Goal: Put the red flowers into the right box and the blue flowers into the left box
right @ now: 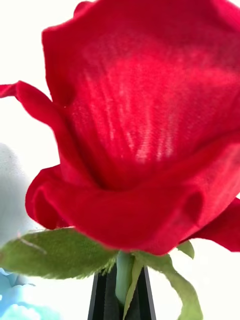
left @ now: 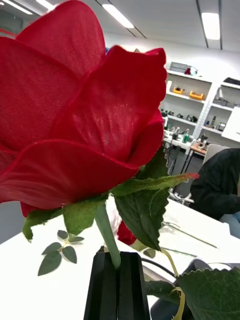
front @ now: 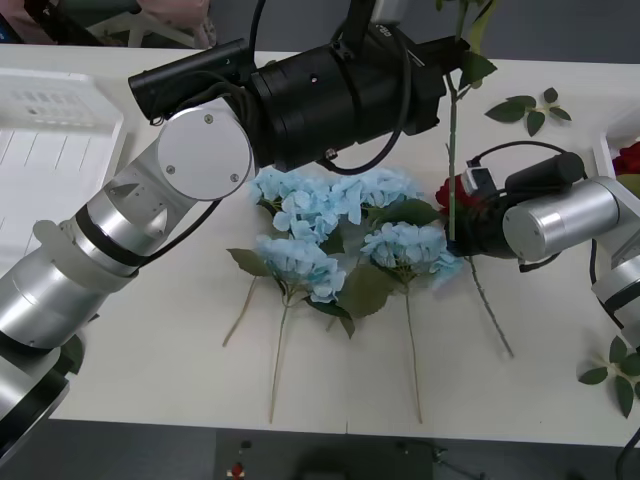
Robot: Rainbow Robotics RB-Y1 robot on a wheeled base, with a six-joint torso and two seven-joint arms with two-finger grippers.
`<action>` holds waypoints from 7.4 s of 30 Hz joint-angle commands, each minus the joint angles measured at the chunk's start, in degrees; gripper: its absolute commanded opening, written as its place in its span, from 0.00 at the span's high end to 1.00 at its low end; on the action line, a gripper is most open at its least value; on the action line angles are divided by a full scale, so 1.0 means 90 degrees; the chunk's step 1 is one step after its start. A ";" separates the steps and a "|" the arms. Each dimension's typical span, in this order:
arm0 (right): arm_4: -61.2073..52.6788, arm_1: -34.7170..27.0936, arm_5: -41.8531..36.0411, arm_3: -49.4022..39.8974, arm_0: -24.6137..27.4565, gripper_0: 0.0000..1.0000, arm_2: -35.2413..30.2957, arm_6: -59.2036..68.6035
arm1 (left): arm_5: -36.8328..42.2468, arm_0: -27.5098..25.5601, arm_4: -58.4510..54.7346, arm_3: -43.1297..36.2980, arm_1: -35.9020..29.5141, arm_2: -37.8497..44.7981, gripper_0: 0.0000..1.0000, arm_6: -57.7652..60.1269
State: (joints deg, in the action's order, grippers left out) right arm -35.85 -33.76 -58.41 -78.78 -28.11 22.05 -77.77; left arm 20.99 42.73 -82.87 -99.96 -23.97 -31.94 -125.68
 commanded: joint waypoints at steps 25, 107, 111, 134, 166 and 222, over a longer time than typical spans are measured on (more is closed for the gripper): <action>-0.2530 -0.4052 -0.1674 -0.0505 -0.0871 1.00 -0.1532 0.1073 | -0.0047 0.0213 -0.0001 -0.0094 -0.0013 0.0072 1.00 -0.0088; -0.7598 -0.2460 0.1207 -0.4342 0.2655 0.10 -0.2880 -0.4435 | -0.0047 0.0213 -0.0001 -0.0094 -0.0013 0.0072 1.00 -0.0088; -0.7989 -0.2333 0.1237 -0.4333 0.2577 0.10 -0.2509 -0.5304 | -0.0047 0.0213 -0.0001 -0.0094 -0.0013 0.0072 1.00 -0.0088; -0.6192 0.0128 0.0992 -0.3083 0.1405 0.53 -0.1366 -0.6427 | -0.0047 0.0213 -0.0001 -0.0094 -0.0013 0.0072 1.00 -0.0088; -0.5977 0.0040 0.0973 -0.2975 0.1405 1.00 -0.1347 -0.6310 | -0.0047 0.0213 -0.0001 -0.0094 -0.0013 0.0072 0.20 -0.0088; -0.1612 -0.3808 0.0358 0.3255 -0.0011 1.00 -0.1015 -0.2785 | 0.3840 0.1053 0.0565 0.3812 -0.1575 -0.1432 0.00 0.0195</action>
State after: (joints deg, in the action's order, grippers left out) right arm -50.75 -67.92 -55.97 -50.53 -27.28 13.39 -106.12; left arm 55.60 50.61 -78.28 -66.28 -38.95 -46.44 -125.63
